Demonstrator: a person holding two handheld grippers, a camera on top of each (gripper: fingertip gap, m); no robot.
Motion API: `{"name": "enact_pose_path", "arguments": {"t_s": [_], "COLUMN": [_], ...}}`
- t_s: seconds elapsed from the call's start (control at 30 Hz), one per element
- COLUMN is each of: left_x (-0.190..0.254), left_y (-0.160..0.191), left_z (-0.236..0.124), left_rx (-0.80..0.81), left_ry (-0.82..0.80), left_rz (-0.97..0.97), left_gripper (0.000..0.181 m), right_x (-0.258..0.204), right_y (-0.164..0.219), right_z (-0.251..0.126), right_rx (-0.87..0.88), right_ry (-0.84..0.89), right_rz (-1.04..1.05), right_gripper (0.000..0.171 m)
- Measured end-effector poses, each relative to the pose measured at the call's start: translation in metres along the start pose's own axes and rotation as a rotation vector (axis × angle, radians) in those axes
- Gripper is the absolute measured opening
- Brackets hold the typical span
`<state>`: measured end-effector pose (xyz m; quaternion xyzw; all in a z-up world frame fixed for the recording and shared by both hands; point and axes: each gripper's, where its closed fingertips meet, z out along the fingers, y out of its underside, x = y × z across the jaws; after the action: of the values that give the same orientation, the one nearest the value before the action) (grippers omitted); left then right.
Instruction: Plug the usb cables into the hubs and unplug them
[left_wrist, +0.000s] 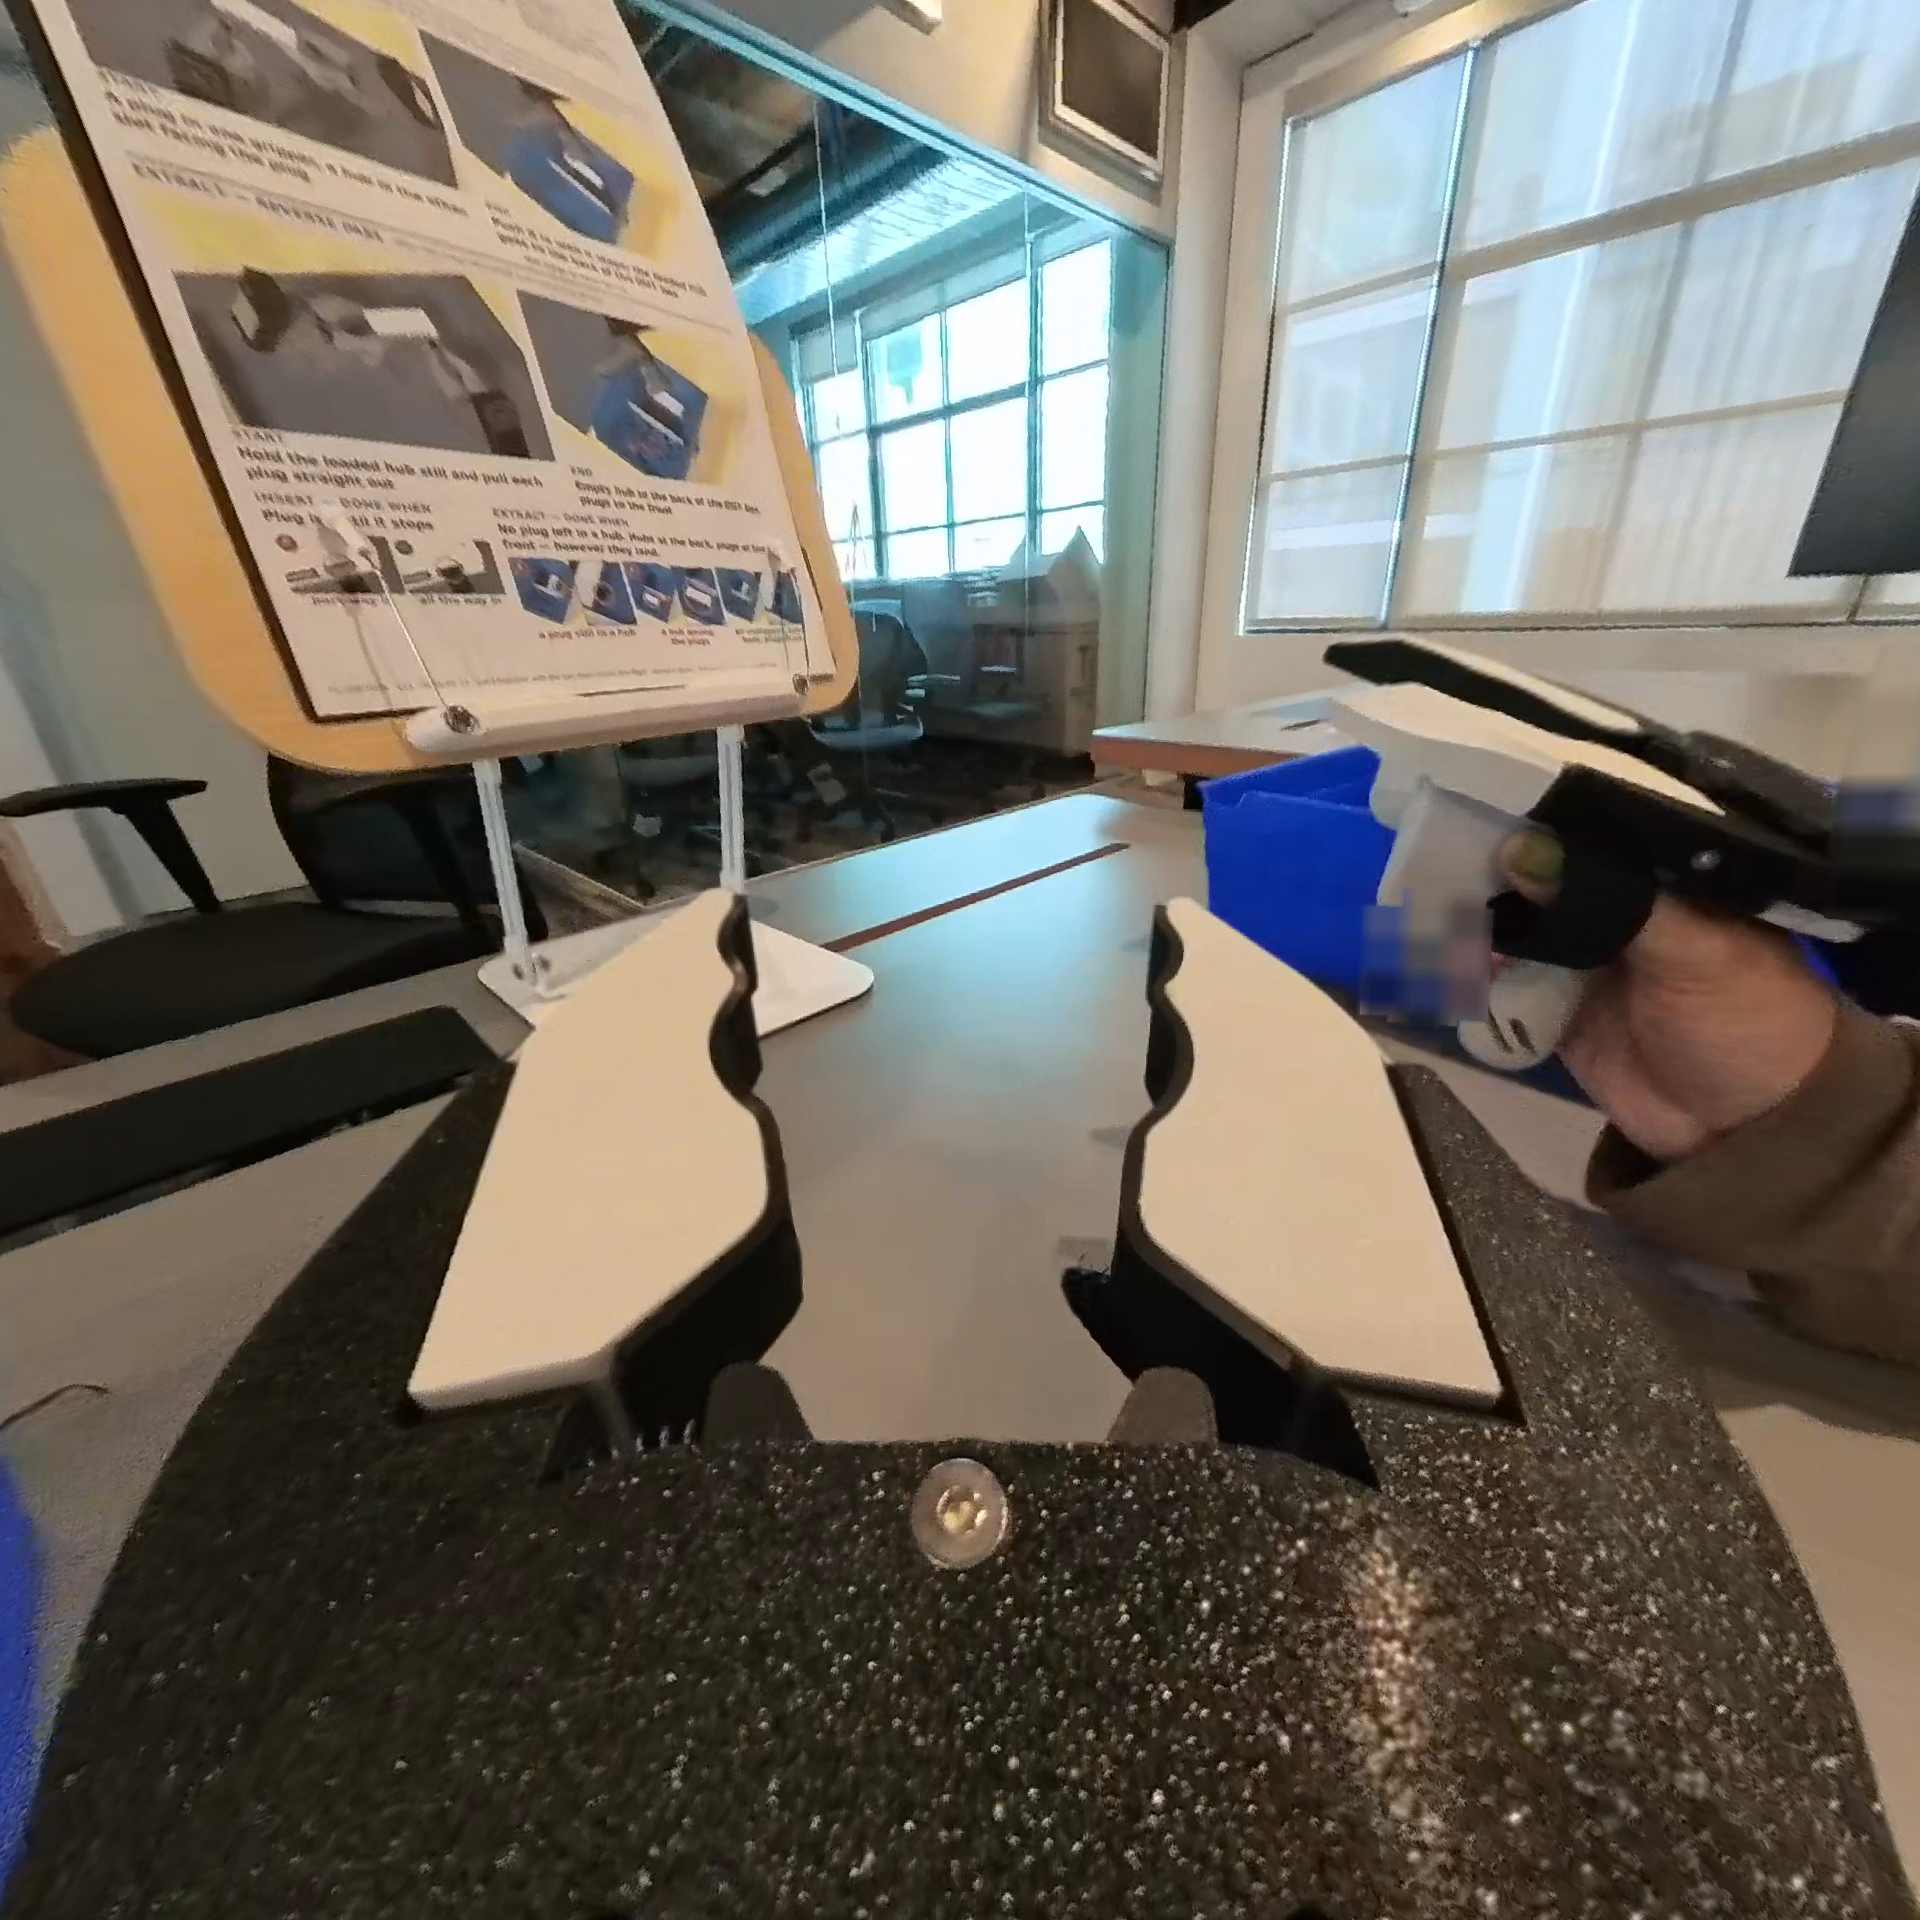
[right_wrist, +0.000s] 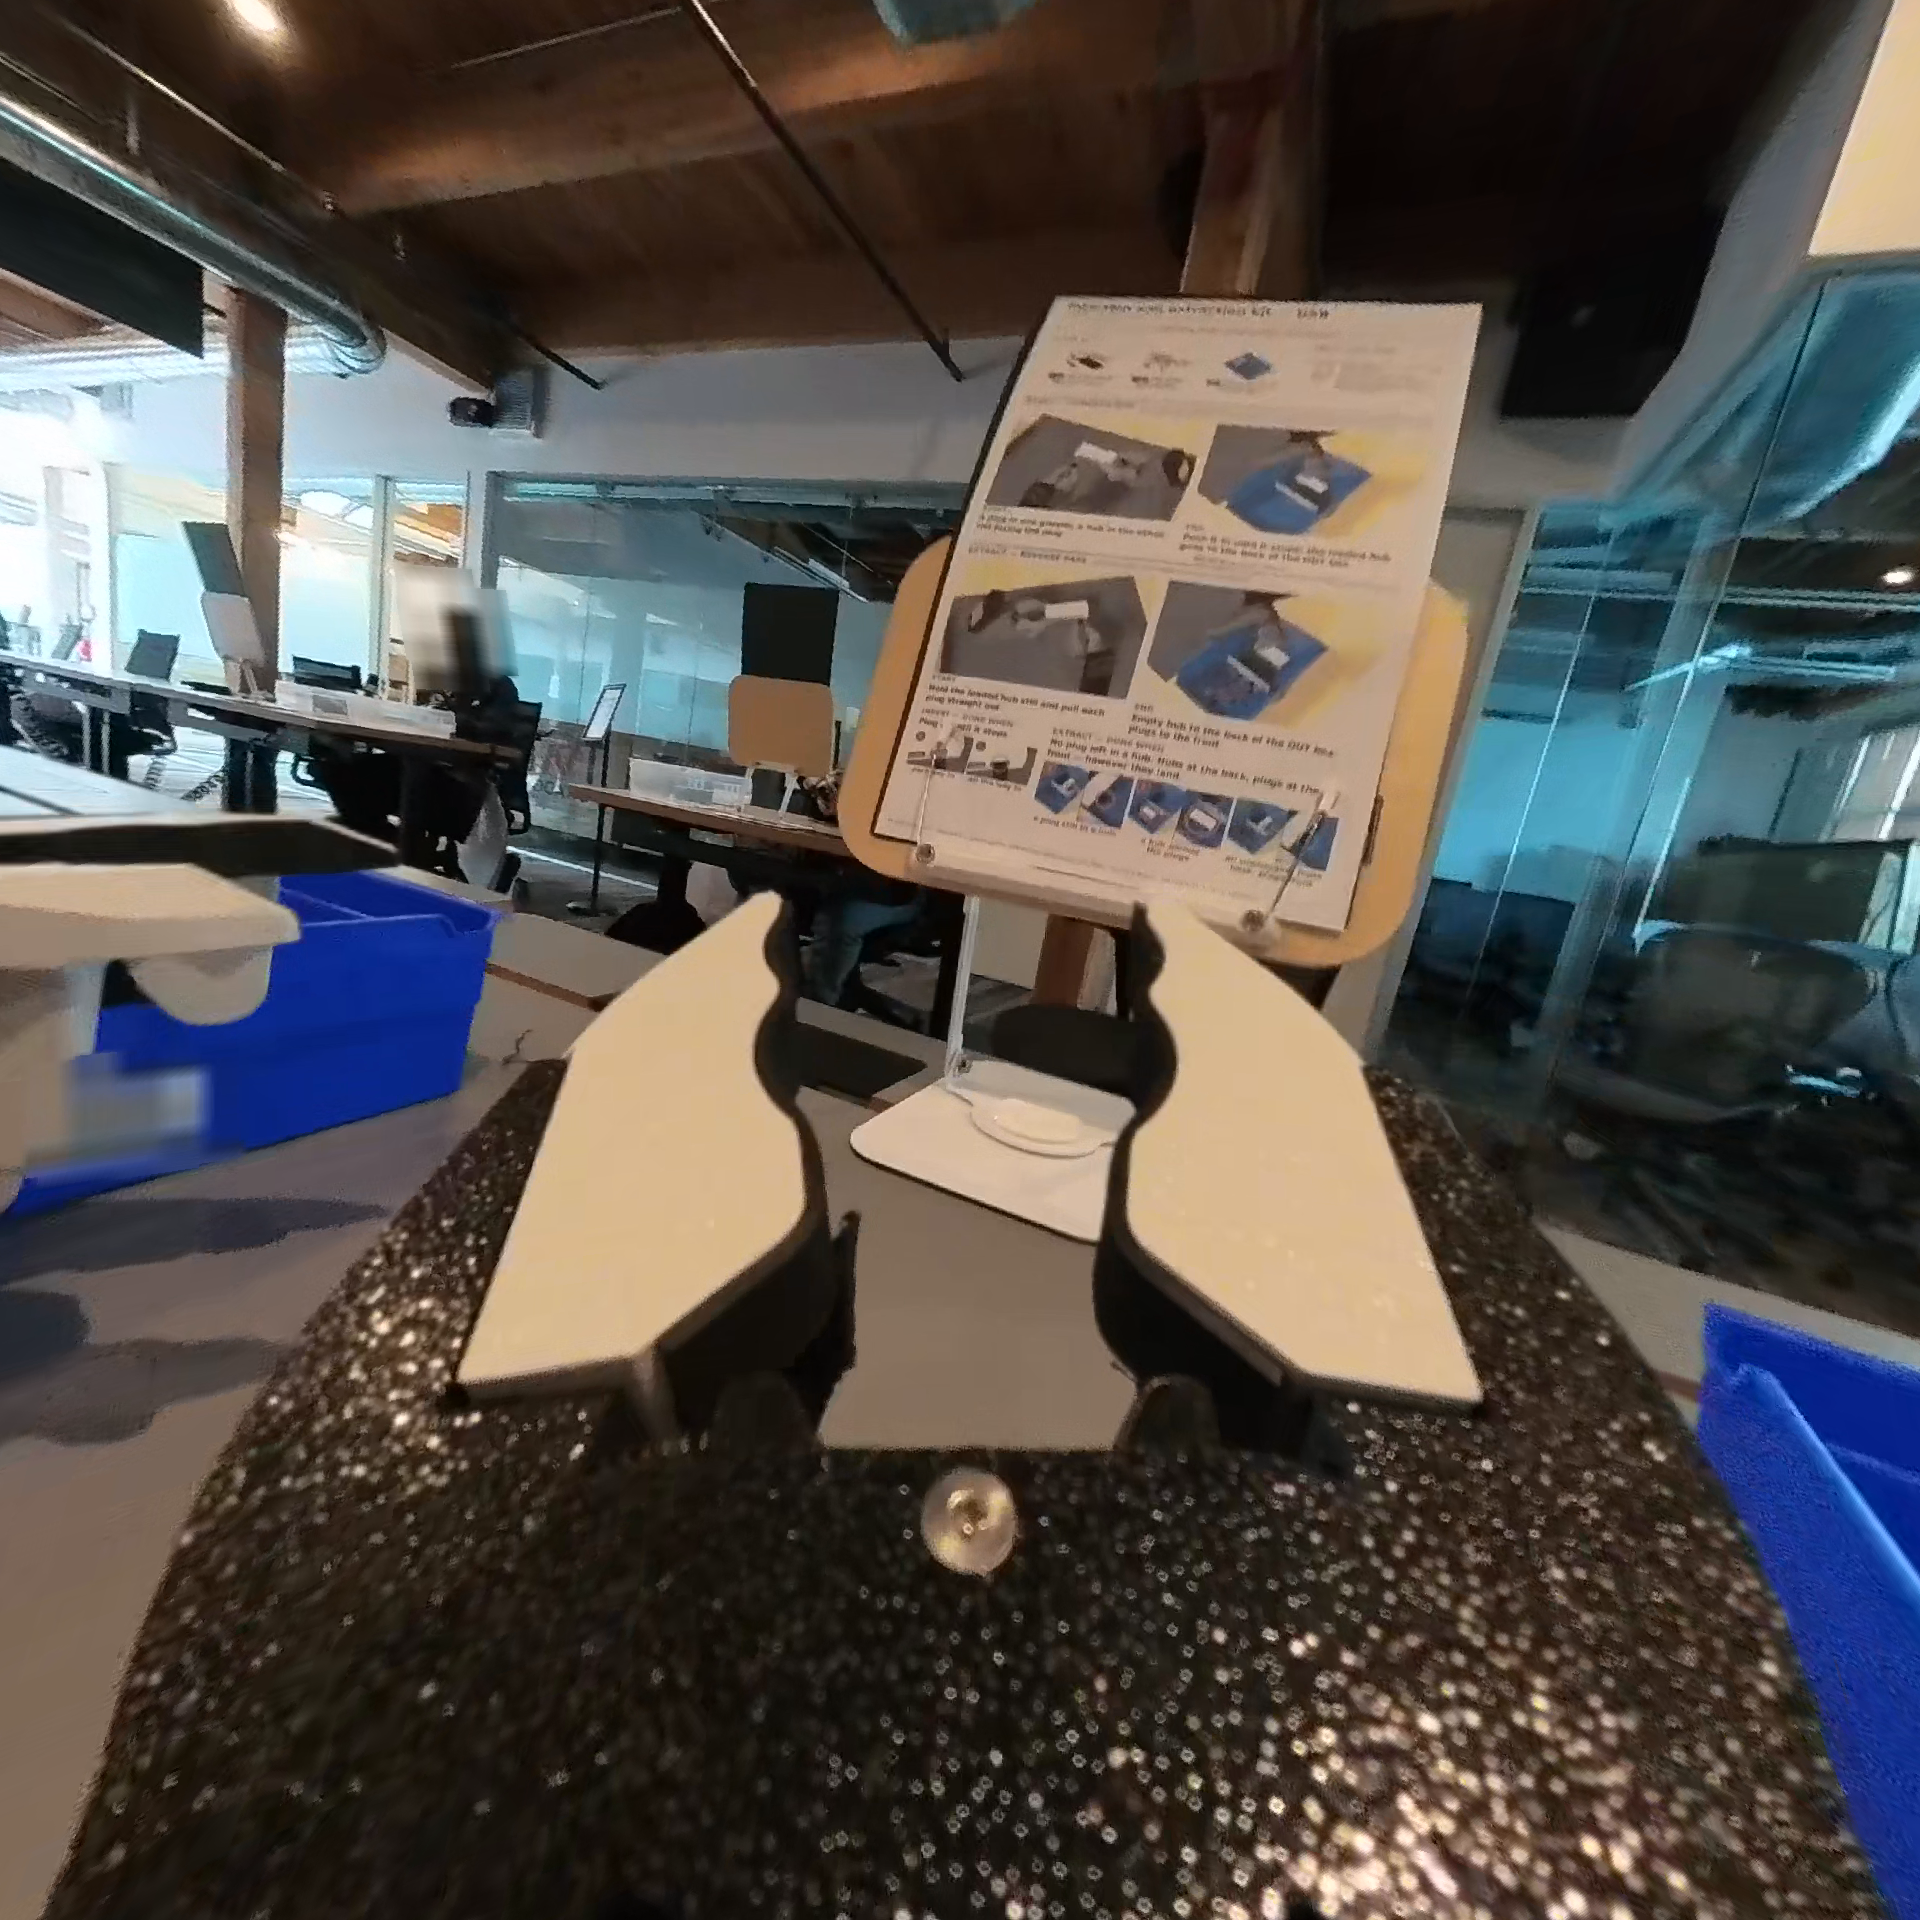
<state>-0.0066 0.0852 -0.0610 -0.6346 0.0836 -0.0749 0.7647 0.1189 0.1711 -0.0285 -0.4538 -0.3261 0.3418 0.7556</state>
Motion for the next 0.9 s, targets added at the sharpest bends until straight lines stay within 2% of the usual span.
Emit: {"name": "enact_pose_path", "arguments": {"t_s": [0.1,0.17,0.23,0.43,0.57,0.6,0.63,0.7,0.77,0.9], "left_x": [-0.001,0.002,0.005,-0.003,-0.004,-0.003,-0.001,0.006,0.009,0.012], "left_y": [0.011,0.016,0.021,0.035,0.042,0.043,0.045,0.048,0.049,0.049], "left_z": [0.002,0.002,0.004,0.003,0.003,0.003,0.002,0.003,0.004,0.004], "left_rx": [-0.031,-0.052,-0.079,-0.104,-0.132,-0.136,-0.145,-0.165,-0.171,-0.160], "left_ry": [-0.014,0.003,0.019,-0.019,-0.011,-0.006,0.013,0.065,0.079,0.086], "left_rz": [0.042,0.050,0.039,0.131,0.142,0.136,0.130,0.109,0.089,0.099], "left_gripper": [0.069,0.062,0.059,0.045,0.028,0.020,0.002,0.000,0.000,0.000], "right_x": [0.002,0.009,0.013,0.009,0.004,0.002,0.001,-0.004,-0.001,0.005], "right_y": [0.009,0.017,0.029,0.058,0.061,0.061,0.063,0.070,0.072,0.073], "right_z": [0.000,-0.001,-0.001,0.001,0.002,0.002,0.003,0.004,0.004,0.000], "right_rx": [-0.014,-0.043,-0.102,-0.168,-0.172,-0.173,-0.191,-0.257,-0.252,-0.242], "right_ry": [0.037,0.106,0.144,0.109,0.069,0.062,0.049,0.005,-0.008,-0.006], "right_rz": [-0.008,-0.024,-0.047,-0.090,-0.082,-0.077,-0.048,0.076,0.163,0.193], "right_gripper": [0.058,0.067,0.064,0.017,0.000,0.000,0.000,0.000,0.000,0.000]}}
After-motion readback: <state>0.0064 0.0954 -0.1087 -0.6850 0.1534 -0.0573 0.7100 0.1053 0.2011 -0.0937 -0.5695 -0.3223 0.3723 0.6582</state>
